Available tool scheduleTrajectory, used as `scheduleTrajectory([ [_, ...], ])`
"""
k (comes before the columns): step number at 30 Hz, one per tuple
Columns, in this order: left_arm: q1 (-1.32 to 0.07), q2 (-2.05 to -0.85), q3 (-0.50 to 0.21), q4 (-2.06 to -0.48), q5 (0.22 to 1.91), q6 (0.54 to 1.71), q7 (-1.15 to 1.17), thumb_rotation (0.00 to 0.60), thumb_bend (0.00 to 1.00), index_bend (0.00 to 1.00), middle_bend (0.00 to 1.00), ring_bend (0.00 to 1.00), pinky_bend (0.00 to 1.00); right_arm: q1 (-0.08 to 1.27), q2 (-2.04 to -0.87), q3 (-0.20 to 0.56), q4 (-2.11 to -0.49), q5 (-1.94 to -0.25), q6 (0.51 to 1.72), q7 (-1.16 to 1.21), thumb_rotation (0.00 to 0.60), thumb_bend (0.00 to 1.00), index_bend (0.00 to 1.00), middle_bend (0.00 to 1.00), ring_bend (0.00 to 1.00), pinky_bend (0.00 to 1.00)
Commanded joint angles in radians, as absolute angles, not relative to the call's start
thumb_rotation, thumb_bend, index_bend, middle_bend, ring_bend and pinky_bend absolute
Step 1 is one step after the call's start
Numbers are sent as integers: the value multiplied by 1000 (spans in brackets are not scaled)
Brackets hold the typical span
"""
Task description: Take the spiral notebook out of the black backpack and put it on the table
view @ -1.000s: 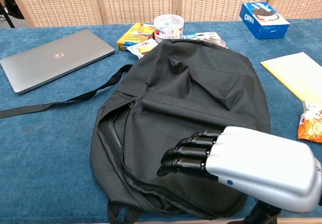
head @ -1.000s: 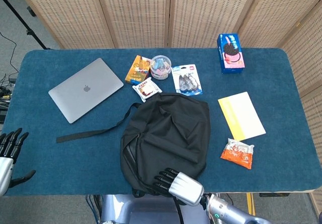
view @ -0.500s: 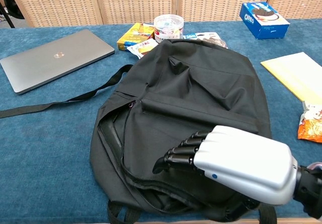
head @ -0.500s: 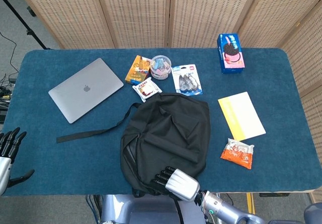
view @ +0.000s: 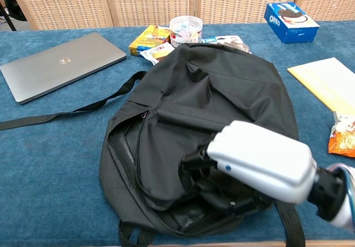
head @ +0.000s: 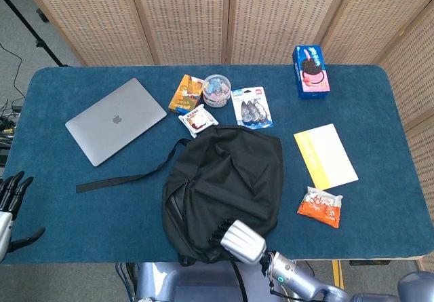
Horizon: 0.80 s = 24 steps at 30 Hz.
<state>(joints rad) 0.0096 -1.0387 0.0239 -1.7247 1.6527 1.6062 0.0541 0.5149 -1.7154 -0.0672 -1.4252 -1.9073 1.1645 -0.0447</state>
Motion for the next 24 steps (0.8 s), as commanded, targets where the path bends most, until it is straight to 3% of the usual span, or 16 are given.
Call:
scheduleTrajectory([
  [1,5,-1043,25,-1719,1655,1598,57,600,0,0,0,0,0,527,-1742,-14,-1399,-1852,1187,9,600,613,599,623,541,537],
  [7,-28,-1051,43,-1707,1693,1545,50,600,0,0,0,0,0,544,-1730,95,-1452,-1712,1163,15,600,718,650,666,585,560],
  [12,-87,-1080,43,-1662,1777,1511,12,600,0,0,0,0,0,555,-1704,222,-1559,-1506,1108,-38,600,723,650,667,585,561],
  [17,-155,-1122,50,-1628,1842,1453,-26,600,0,6,0,0,0,567,-1673,298,-1660,-1318,1057,-131,600,724,654,667,585,561],
  [24,-281,-1230,64,-1563,1956,1371,-115,600,0,179,0,11,82,618,-1607,415,-1829,-936,1022,-289,600,724,657,672,585,561],
])
